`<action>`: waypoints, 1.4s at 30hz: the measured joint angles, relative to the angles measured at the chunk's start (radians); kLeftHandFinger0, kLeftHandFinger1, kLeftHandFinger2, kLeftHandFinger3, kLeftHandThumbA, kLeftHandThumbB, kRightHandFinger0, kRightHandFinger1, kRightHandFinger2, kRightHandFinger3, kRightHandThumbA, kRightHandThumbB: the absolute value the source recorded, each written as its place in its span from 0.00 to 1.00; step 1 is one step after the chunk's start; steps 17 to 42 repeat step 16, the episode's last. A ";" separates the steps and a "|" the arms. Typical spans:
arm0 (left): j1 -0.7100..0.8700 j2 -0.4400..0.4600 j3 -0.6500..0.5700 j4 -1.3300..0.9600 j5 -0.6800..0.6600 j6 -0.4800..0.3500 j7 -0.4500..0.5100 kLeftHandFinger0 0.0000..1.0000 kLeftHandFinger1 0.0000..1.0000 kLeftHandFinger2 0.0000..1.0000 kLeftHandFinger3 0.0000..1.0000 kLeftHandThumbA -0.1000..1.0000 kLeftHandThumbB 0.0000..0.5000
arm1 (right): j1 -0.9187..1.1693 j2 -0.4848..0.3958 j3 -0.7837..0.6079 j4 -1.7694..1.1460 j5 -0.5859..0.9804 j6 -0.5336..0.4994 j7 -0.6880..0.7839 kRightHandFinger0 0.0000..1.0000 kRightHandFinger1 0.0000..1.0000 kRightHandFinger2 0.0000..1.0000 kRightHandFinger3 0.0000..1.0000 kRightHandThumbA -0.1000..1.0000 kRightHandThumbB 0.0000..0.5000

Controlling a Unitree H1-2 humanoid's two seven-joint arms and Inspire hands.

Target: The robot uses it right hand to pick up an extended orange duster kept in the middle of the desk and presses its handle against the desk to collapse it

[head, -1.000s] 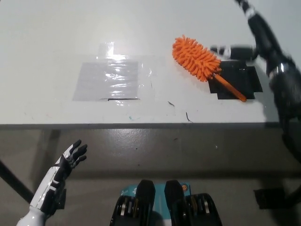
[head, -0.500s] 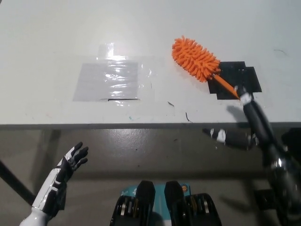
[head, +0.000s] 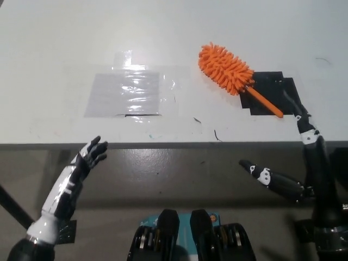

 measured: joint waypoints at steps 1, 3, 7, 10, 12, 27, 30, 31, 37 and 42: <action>-0.010 0.001 -0.001 0.000 0.000 -0.001 0.000 1.00 1.00 1.00 1.00 1.00 0.54 | 0.001 0.011 -0.003 0.041 0.008 -0.022 -0.015 1.00 1.00 1.00 1.00 1.00 0.41; -0.024 0.005 -0.004 0.000 0.000 -0.003 -0.001 1.00 1.00 1.00 1.00 1.00 0.55 | 0.004 0.032 -0.014 0.105 0.028 -0.053 -0.022 1.00 1.00 1.00 1.00 1.00 0.37; -0.038 0.014 -0.008 0.003 -0.001 -0.005 -0.006 1.00 1.00 1.00 1.00 1.00 0.56 | 0.012 0.044 -0.028 0.192 0.099 -0.069 0.003 1.00 1.00 1.00 1.00 1.00 0.36; -0.039 0.013 -0.011 0.004 -0.001 -0.004 -0.009 1.00 1.00 1.00 1.00 1.00 0.53 | 0.013 0.039 -0.029 0.217 0.159 -0.048 0.044 1.00 1.00 1.00 1.00 1.00 0.44; -0.037 0.013 -0.014 0.004 -0.001 -0.004 -0.009 1.00 1.00 1.00 1.00 1.00 0.54 | 0.014 0.033 -0.029 0.222 0.196 -0.016 0.077 1.00 1.00 1.00 1.00 1.00 0.48; -0.031 0.013 -0.020 0.004 0.000 -0.004 -0.011 1.00 1.00 1.00 1.00 1.00 0.56 | 0.016 0.013 -0.029 0.223 0.264 0.064 0.140 1.00 1.00 1.00 1.00 1.00 0.46; -0.031 0.013 -0.020 0.004 0.000 -0.004 -0.011 1.00 1.00 1.00 1.00 1.00 0.56 | 0.016 0.013 -0.029 0.223 0.264 0.064 0.140 1.00 1.00 1.00 1.00 1.00 0.46; -0.031 0.013 -0.020 0.004 0.000 -0.004 -0.011 1.00 1.00 1.00 1.00 1.00 0.56 | 0.016 0.013 -0.029 0.223 0.264 0.064 0.140 1.00 1.00 1.00 1.00 1.00 0.46; -0.031 0.013 -0.020 0.004 0.000 -0.004 -0.011 1.00 1.00 1.00 1.00 1.00 0.56 | 0.016 0.013 -0.029 0.223 0.264 0.064 0.140 1.00 1.00 1.00 1.00 1.00 0.46; -0.031 0.013 -0.020 0.004 0.000 -0.004 -0.011 1.00 1.00 1.00 1.00 1.00 0.56 | 0.016 0.013 -0.029 0.223 0.264 0.064 0.140 1.00 1.00 1.00 1.00 1.00 0.46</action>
